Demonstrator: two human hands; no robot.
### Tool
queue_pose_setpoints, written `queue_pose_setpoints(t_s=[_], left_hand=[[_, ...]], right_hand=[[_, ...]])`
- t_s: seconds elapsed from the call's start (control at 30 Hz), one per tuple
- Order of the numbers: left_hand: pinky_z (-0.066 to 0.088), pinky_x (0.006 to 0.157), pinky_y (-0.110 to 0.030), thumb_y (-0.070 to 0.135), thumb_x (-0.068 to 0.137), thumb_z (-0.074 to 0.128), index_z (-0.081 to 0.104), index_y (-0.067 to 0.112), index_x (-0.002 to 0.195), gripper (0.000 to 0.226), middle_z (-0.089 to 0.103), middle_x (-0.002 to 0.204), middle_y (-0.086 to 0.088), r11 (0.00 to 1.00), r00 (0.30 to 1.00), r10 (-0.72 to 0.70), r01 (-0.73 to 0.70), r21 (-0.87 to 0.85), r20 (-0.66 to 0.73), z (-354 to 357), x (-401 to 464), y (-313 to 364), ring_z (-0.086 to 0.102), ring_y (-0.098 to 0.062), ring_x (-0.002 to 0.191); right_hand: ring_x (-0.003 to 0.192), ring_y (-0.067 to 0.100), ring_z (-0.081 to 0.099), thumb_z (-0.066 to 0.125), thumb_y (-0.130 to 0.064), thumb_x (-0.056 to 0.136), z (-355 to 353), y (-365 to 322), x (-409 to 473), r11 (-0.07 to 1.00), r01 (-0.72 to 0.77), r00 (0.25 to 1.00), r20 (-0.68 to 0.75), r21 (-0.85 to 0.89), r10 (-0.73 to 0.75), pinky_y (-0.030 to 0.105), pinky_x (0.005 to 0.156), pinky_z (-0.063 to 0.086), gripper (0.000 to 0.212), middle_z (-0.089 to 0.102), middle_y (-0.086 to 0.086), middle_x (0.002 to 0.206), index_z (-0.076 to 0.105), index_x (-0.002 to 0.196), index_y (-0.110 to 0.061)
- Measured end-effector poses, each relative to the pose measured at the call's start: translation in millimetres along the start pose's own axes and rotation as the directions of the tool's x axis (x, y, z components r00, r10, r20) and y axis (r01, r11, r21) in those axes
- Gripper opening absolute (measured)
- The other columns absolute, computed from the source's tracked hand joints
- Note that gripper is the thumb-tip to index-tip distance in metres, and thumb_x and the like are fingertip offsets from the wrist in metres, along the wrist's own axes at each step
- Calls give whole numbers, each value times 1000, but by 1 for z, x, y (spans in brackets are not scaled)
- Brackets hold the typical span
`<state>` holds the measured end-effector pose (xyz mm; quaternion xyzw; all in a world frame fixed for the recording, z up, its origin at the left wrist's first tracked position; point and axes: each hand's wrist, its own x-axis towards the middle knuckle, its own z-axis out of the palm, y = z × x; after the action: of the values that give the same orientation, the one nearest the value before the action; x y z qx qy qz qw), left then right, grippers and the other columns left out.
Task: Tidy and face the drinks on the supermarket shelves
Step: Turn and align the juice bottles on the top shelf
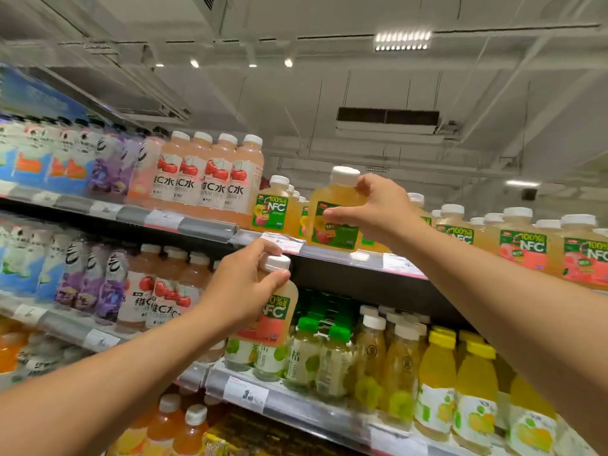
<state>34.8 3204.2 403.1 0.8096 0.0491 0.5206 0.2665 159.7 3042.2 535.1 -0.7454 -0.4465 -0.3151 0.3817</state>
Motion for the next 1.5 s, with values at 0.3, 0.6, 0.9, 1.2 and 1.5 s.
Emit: queue_pose_setpoints(t_s=[0.3,0.6,0.9,1.2,1.5], left_hand=[[48,68,-24,37,88,66,55,36,106,21,62,97,13,997,998,32,-29,-75,45,-36,28,-60,60,-2,84],[52,77,-29,39,89,65,54,35,110,24,62,106,7,987,992,61,-43,-152,113,-37,41,-66,60,-7,92],[49,62,-15,40,88,65,53,40,105,20,61,95,14,978,991,67,-42,-206,115,-38,36,-63,62,5,77],[55,80,-35,37,88,67,55,35,108,24,66,103,6,976,987,52,-18,-217,149,-40,39,-57,65,-8,88],[51,71,-25,36,88,67,52,40,104,22,61,102,8,973,991,58,-28,-230,124,-28,40,-57,63,-7,86]], right_hand=[[77,25,66,86,-51,63,58,-31,55,940,-215,976,-12,-267,219,36,65,56,56,69,6,91,60,96,-13],[54,23,57,83,-46,71,72,-28,71,897,-348,934,-24,-272,355,32,56,48,49,63,8,66,62,82,-4],[38,18,55,66,-45,89,91,-26,80,817,-423,897,-54,-393,438,22,42,40,45,56,6,56,51,69,-8],[81,29,68,85,-33,73,102,-19,62,850,-304,943,-13,-430,331,33,56,54,61,62,11,104,49,113,-4],[143,32,28,69,-30,89,115,-16,43,876,-235,966,-6,-421,257,41,110,34,91,7,13,162,9,154,-8]])
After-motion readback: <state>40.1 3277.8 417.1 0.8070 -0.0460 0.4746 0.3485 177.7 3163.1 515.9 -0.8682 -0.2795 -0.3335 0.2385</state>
